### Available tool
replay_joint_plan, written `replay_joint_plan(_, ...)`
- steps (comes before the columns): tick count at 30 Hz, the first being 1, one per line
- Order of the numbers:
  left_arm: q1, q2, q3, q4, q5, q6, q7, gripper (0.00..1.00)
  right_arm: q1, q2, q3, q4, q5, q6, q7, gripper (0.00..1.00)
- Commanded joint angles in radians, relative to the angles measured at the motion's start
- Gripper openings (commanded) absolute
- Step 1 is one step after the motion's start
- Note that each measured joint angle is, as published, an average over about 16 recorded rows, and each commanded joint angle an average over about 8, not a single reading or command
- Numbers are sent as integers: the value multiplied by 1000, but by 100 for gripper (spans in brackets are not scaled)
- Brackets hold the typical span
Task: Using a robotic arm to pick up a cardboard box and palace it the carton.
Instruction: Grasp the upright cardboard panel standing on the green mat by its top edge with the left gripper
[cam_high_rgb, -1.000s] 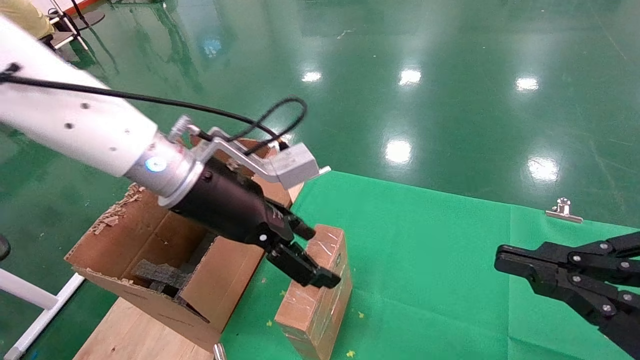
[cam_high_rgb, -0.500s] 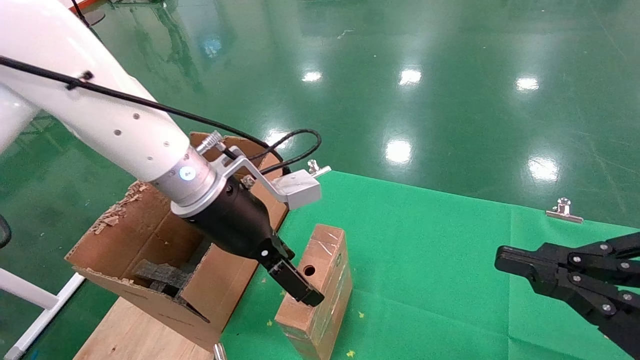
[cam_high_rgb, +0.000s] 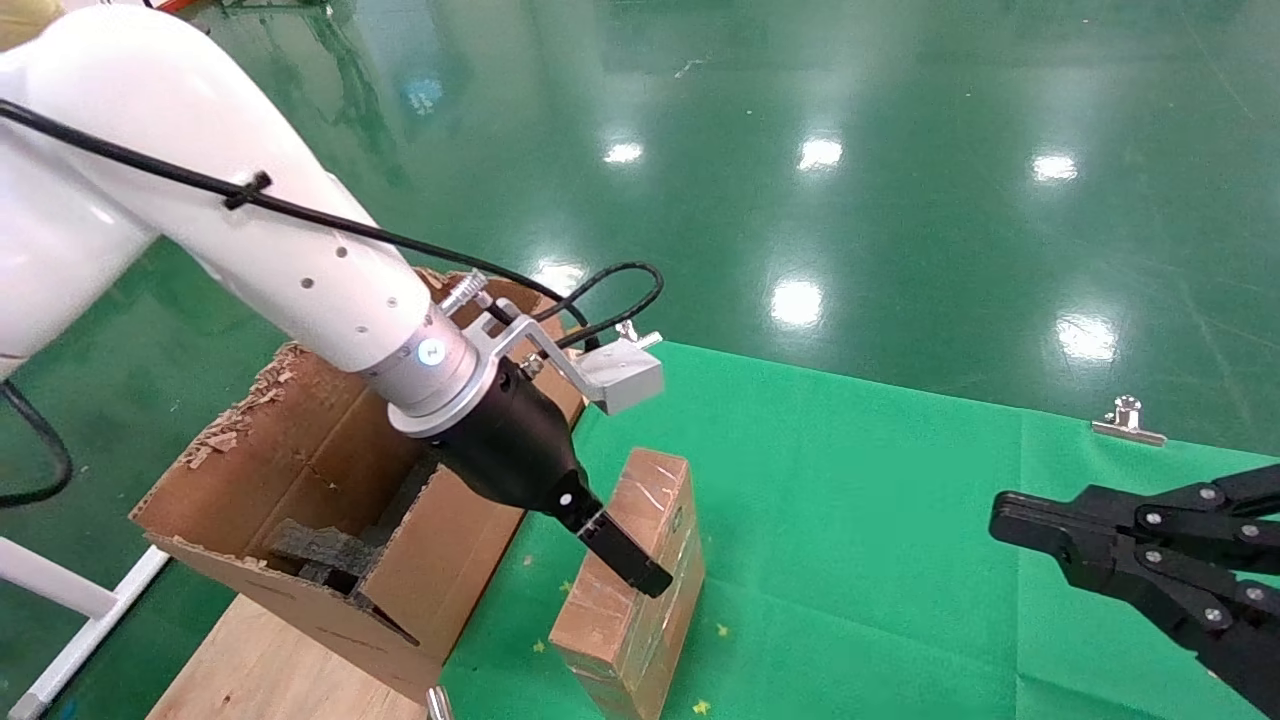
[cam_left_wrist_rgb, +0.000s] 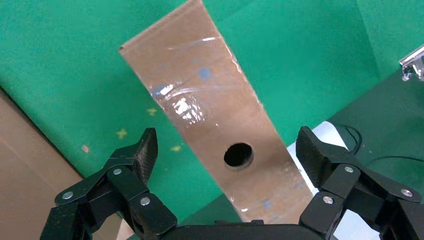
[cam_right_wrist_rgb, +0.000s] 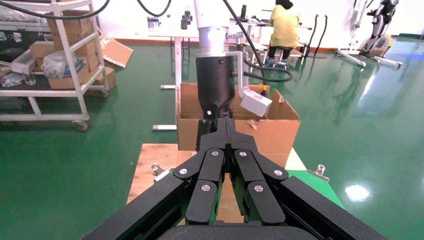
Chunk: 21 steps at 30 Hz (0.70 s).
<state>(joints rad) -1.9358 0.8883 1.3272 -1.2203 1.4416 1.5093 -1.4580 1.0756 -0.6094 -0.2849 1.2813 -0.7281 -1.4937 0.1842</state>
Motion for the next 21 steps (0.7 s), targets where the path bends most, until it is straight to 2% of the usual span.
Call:
replay_joint_plan(1,2,8,3,4,7,-6,-9,100,0,0,0,0,0,0,0,0)
replay_joint_plan(4,7,17,7,13,10,-8,-11,100,0,0,0,0,0,0,0,3)
replay_joint_plan(7,9,25,11,24,14,-7,-10,100,0,0,-1,0,0,0,0,40)
replay_joint_plan(8,10,27,12,28,15,-7,-9,94,0,0,-1,0,0,0,0,53)
replay_joint_plan(9,10,29,13,31,16,-6,-8,83,0,0,-1,0,0,0,0,65)
replay_joint_plan(12,12,35,16,38,18,-7,-2,46,0,0,-1,0,0,0,0,100)
replay_joint_plan(15,15,39,17,42,18,-8,5,8,0,0,-1,0,0,1,0,100)
replay_joint_plan(16,15,39,17,43,18,-8,6,2,0,0,-1,0,0,1,0,100)
replay_joint_plan(21,16,40,18,44,18,-8,7,0,0,0,-1,0,1,1,-1,100)
